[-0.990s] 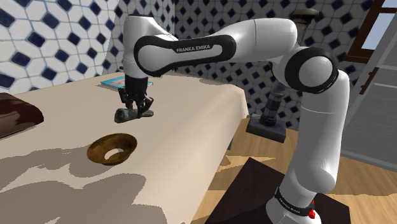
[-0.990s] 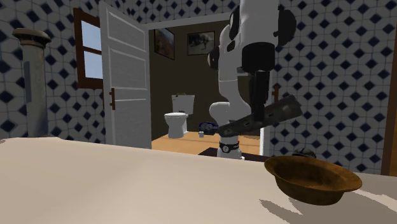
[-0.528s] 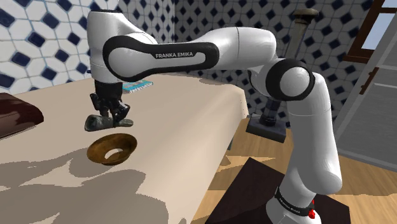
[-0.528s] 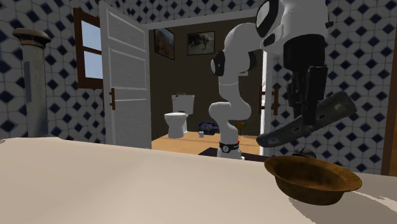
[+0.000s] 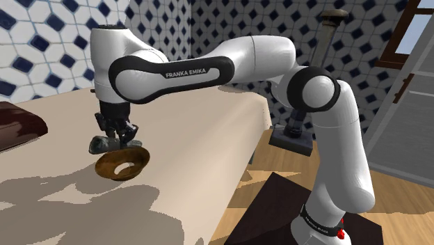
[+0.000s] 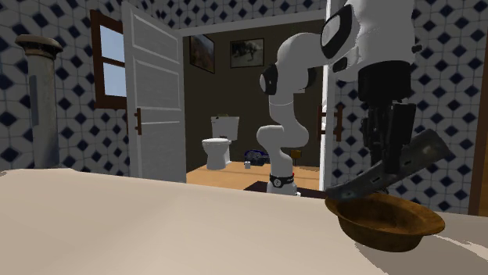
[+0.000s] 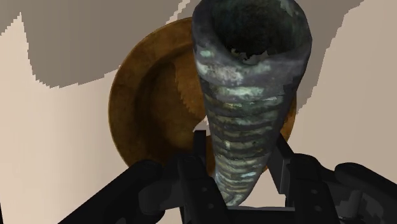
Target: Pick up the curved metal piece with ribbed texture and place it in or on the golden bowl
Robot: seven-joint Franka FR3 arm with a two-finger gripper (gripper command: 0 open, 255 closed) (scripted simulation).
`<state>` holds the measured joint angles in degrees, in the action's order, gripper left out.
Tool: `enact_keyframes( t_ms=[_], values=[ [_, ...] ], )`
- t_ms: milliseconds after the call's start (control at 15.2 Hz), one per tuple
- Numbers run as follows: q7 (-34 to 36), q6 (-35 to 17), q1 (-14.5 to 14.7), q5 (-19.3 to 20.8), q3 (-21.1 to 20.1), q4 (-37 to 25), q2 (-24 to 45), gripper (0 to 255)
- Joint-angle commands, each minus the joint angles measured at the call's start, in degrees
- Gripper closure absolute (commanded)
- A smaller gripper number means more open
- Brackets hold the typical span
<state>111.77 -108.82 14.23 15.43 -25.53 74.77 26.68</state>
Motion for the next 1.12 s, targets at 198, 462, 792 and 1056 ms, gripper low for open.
enact_keyframes(
  t_ms=[198,462,792,1056],
  values=[
    [0.56,-3.62,-0.32,0.29,0.15,3.51,0.15,255],
    [0.97,-6.40,-0.55,0.58,0.31,6.11,0.39,255],
    [0.97,-6.40,-0.57,0.59,0.29,6.11,0.39,255],
    [1.06,-6.97,-0.62,0.65,0.29,6.69,0.41,0]
  ],
)
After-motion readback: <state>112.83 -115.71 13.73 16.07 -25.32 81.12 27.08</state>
